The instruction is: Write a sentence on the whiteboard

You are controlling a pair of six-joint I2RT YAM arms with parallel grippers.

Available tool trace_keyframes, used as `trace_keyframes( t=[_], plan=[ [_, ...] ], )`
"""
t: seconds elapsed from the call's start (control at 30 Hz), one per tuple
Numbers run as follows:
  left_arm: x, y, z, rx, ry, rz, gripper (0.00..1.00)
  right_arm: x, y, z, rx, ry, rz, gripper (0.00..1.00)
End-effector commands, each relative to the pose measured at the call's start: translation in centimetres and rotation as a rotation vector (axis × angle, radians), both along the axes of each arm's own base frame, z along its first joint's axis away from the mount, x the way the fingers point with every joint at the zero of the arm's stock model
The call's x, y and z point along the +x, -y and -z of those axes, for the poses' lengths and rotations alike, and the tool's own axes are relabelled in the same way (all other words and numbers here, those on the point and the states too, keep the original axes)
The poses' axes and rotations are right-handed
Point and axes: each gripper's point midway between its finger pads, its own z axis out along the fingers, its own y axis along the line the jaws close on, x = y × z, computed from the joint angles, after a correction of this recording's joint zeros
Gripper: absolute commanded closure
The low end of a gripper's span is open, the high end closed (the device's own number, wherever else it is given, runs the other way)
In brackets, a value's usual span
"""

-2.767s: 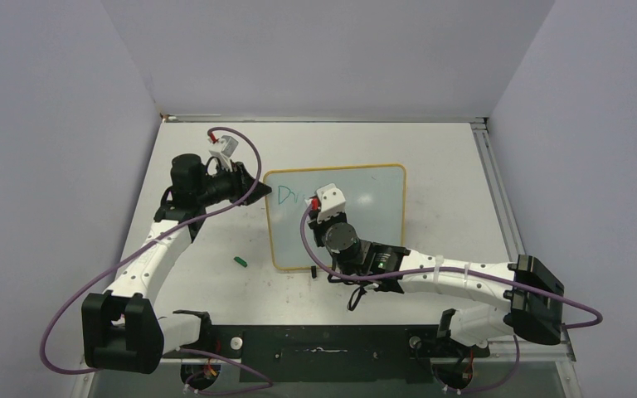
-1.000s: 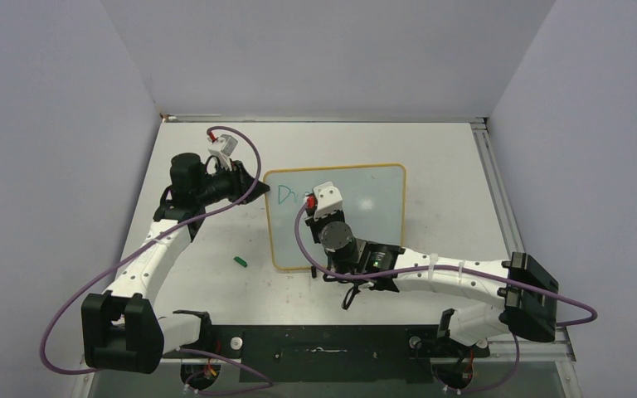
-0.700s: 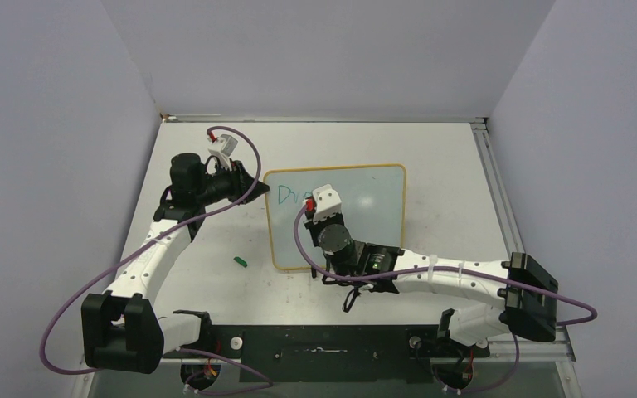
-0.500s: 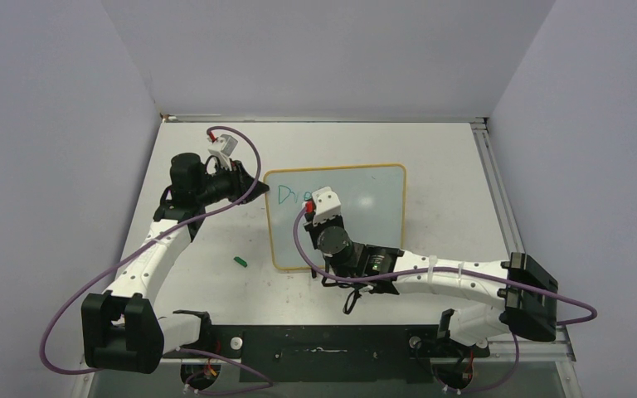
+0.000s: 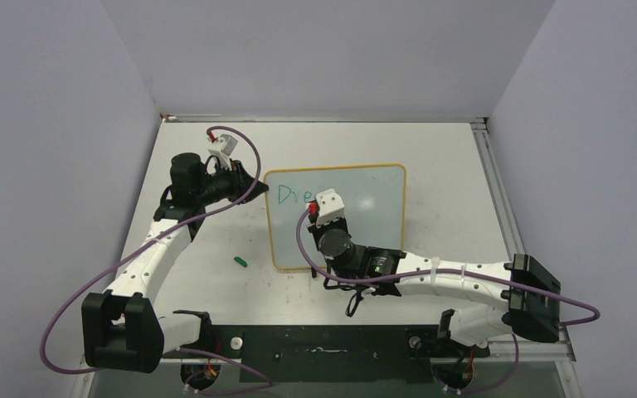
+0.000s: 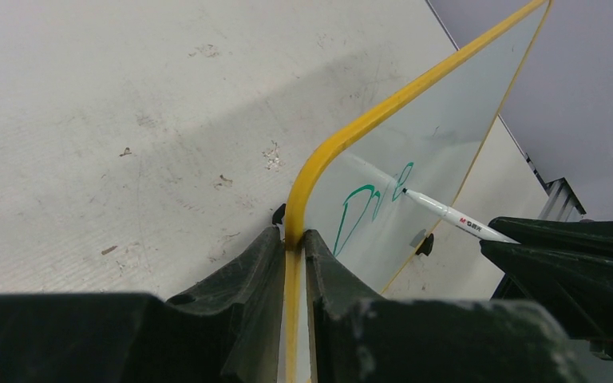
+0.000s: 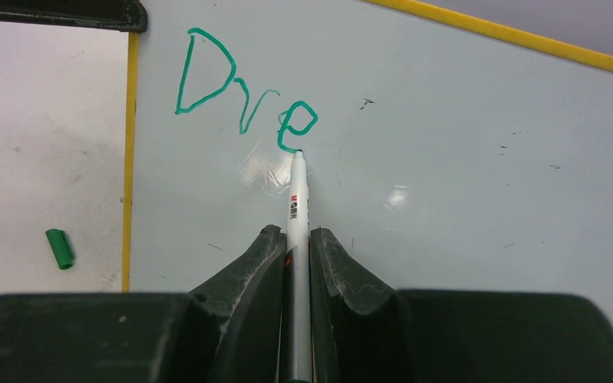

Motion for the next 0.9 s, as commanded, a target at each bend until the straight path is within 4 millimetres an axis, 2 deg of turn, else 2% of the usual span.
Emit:
trace_keyframes(
  t=[0.0, 0.4, 0.73, 0.87],
  plan=[
    [0.4, 0.6, -2.5, -0.014, 0.071, 0.032, 0.87, 0.3, 1.9, -1.6, 0.032, 0.031, 0.059, 0.95],
    [0.5, 0.4, -2.6, -0.004, 0.085, 0.022, 0.89, -1.0, 1.7, -4.5, 0.134, 0.057, -0.043, 0.95],
    [0.4, 0.4, -2.8, -0.002, 0.095, 0.025, 0.92, 0.0, 2.1, -4.3, 0.18, 0.049, -0.103, 0.95],
    [0.0, 0.4, -2.2, 0.002, 0.063, 0.027, 0.92, 0.2, 2.6, -4.2, 0.192, 0.05, -0.096, 0.95]
  ],
)
